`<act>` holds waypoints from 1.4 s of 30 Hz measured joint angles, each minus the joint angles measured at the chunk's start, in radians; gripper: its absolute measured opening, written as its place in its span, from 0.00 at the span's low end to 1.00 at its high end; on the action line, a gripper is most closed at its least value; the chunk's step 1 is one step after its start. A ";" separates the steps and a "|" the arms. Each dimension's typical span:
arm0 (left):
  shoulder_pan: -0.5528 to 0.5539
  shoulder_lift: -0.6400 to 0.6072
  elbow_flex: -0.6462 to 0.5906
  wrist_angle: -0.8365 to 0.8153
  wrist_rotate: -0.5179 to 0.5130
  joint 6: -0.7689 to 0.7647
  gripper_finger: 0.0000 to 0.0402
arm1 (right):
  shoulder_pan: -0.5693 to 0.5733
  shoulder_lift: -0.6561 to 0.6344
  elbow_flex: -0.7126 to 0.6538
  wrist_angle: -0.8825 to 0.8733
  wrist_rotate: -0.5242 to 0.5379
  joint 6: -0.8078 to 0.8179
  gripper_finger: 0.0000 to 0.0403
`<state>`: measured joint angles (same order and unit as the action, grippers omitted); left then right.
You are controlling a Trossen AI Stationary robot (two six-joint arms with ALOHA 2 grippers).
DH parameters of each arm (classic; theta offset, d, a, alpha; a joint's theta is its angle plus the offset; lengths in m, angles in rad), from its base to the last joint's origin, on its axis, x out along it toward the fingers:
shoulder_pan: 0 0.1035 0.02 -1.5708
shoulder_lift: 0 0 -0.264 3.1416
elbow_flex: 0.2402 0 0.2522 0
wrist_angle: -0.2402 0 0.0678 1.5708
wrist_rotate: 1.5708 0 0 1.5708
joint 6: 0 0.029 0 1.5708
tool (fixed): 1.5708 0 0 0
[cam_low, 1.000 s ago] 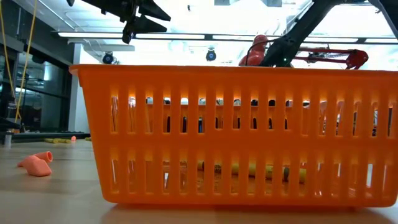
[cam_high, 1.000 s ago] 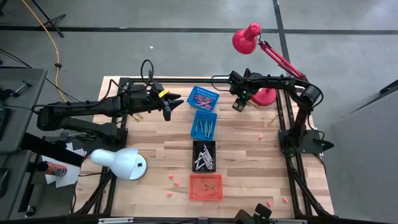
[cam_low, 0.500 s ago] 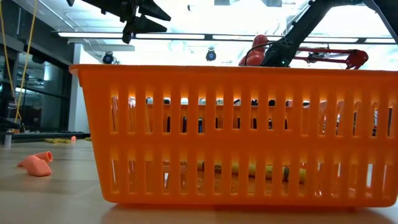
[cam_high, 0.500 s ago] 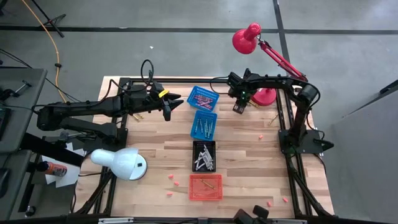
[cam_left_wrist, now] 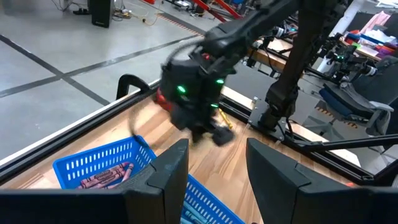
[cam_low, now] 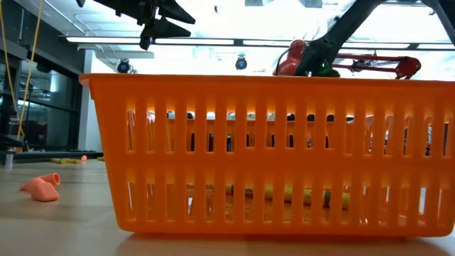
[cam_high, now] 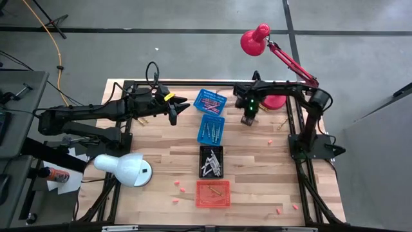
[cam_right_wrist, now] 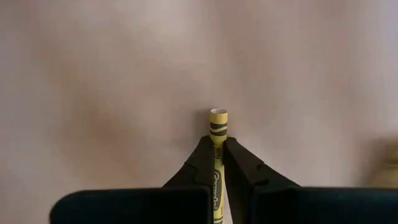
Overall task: Sort crayons
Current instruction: Put the yellow crayon into the orange bin
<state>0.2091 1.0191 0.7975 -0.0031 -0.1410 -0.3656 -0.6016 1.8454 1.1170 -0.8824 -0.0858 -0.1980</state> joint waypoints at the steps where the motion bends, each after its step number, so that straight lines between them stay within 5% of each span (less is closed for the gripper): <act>1: 0.000 0.000 0.000 0.000 0.000 0.000 0.37 | 0.018 -0.013 -0.002 -0.021 -0.032 0.009 0.01; 11: 0.000 0.000 0.000 -0.002 0.000 0.001 0.37 | 0.188 -0.351 -0.210 0.072 -0.147 0.184 0.00; 22: 0.000 0.000 0.000 -0.002 0.000 0.027 0.37 | 0.462 -0.821 -0.622 0.546 -0.148 0.801 0.00; 31: 0.000 0.000 0.000 -0.002 0.000 0.072 0.37 | 0.517 -0.779 -0.551 1.067 -0.022 0.750 0.00; 42: 0.000 0.000 0.000 0.003 0.007 0.078 0.37 | 0.517 -0.646 -0.277 1.095 0.010 0.503 0.00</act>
<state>0.2089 1.0191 0.7975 -0.0004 -0.1344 -0.2876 -0.0849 1.1994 0.8403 0.2129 -0.0760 0.3049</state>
